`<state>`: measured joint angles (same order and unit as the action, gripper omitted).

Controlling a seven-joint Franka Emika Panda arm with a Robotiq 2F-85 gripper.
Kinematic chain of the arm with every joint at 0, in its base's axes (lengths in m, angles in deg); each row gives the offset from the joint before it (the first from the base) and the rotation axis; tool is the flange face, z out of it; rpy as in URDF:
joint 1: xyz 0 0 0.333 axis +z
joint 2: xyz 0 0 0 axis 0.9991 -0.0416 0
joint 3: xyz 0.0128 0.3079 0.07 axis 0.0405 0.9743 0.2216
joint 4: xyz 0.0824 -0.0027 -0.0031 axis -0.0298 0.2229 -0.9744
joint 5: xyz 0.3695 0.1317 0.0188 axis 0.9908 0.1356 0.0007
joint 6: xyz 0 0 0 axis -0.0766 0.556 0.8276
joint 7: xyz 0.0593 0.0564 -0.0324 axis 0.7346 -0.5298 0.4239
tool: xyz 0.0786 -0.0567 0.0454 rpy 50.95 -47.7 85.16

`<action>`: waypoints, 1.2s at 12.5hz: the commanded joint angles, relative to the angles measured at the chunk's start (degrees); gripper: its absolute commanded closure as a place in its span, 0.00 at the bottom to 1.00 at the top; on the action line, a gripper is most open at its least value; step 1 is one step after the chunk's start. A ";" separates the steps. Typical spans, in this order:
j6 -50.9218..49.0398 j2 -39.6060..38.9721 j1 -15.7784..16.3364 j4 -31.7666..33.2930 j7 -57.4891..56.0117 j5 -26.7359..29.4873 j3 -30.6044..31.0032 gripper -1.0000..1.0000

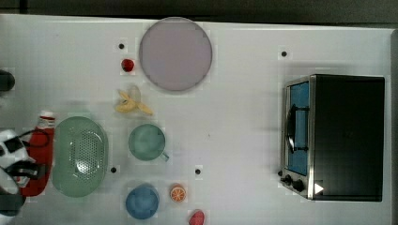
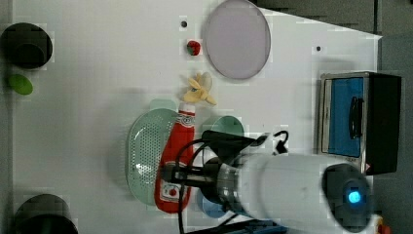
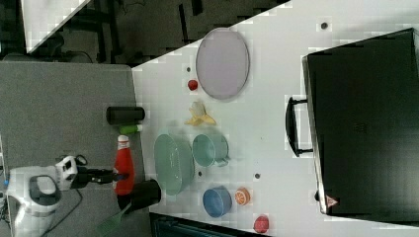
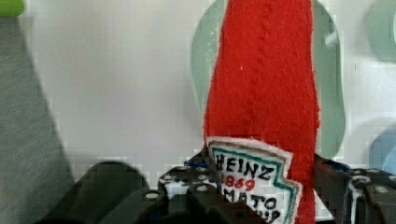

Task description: Pick ketchup from strainer and place it on the table

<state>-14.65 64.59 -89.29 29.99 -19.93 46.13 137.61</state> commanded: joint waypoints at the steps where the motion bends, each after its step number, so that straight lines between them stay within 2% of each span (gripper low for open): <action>1: -9.50 0.79 -4.77 -5.34 -9.20 1.15 -1.50 0.40; 4: -12.98 2.14 -9.32 -9.35 -12.71 0.94 -3.93 0.40; 7: -12.97 4.38 -13.36 -9.61 -13.79 0.48 -7.94 0.40; 13: -12.97 5.80 -18.22 -8.13 -15.27 0.47 -17.75 0.40; 15: -12.82 5.79 -19.30 -6.29 -19.92 0.47 -21.22 0.40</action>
<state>-27.12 68.62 -108.71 22.66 -34.36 46.33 115.82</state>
